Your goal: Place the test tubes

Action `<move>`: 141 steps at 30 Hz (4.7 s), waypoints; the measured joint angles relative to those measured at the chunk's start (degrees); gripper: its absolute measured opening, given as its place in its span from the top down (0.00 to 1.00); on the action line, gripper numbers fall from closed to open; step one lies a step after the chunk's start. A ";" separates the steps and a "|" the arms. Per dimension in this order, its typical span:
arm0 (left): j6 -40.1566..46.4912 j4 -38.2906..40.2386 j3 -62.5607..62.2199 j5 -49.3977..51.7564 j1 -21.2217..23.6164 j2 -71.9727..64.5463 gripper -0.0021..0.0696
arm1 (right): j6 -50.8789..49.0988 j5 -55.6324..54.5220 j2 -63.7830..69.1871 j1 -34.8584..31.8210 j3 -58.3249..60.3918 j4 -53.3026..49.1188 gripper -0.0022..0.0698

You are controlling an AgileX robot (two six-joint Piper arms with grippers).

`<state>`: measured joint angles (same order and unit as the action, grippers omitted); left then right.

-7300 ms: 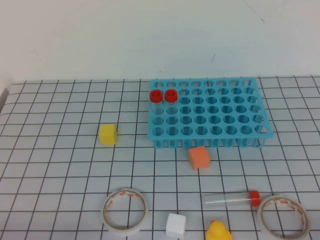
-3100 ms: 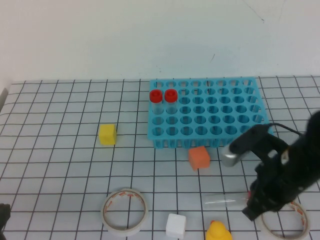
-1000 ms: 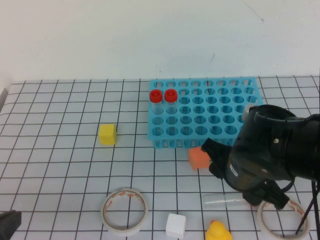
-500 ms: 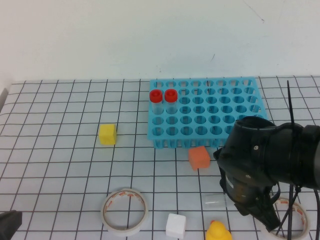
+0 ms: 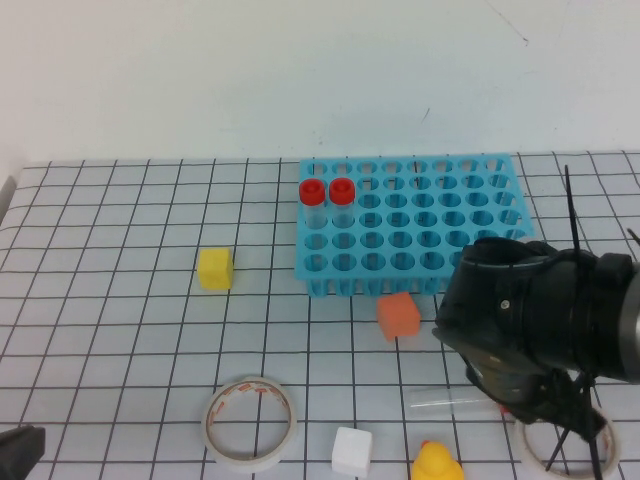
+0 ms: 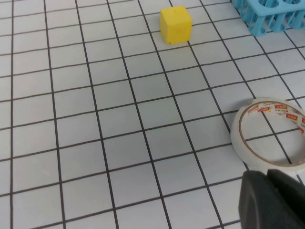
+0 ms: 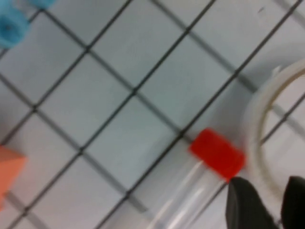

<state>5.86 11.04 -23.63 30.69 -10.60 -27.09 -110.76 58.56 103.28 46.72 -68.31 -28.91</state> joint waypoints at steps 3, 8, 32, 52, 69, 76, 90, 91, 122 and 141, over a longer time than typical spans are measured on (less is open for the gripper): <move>0.00 0.00 0.00 0.76 0.00 0.00 0.97 | 3.72 4.38 0.18 0.00 0.00 -0.92 0.84; 0.00 0.00 0.00 1.73 0.00 0.00 0.97 | 6.50 8.37 0.18 0.14 -0.15 -1.14 0.96; 0.00 0.00 0.00 11.82 0.00 0.00 0.97 | 6.39 5.51 -0.06 1.44 -10.63 15.18 0.97; 0.00 0.00 0.00 12.29 0.00 0.00 0.97 | 5.54 8.66 -0.06 1.44 -10.63 14.08 0.97; 0.00 -0.10 0.00 12.29 0.00 0.00 0.97 | -15.58 10.22 -0.06 1.44 -10.63 14.16 0.39; 0.00 -0.10 0.00 12.29 0.00 0.00 0.97 | -19.22 10.22 0.17 1.44 -10.63 9.97 0.32; 0.00 -0.10 0.00 12.29 0.00 0.00 0.97 | -25.95 9.82 7.09 1.19 -10.72 6.44 0.31; 0.00 -0.10 0.00 12.29 0.00 0.00 0.97 | -26.19 9.27 7.31 0.91 -10.72 6.44 0.31; 0.00 -0.10 0.00 12.62 0.00 0.00 0.97 | -20.81 0.77 12.80 -6.03 -10.72 14.93 0.31; 0.00 -0.10 0.00 12.62 0.00 0.00 0.97 | -15.94 0.40 13.52 -6.42 -11.67 15.65 0.64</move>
<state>5.86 10.94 -23.63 43.31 -10.60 -27.09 -126.70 58.96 116.80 40.30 -79.98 -13.25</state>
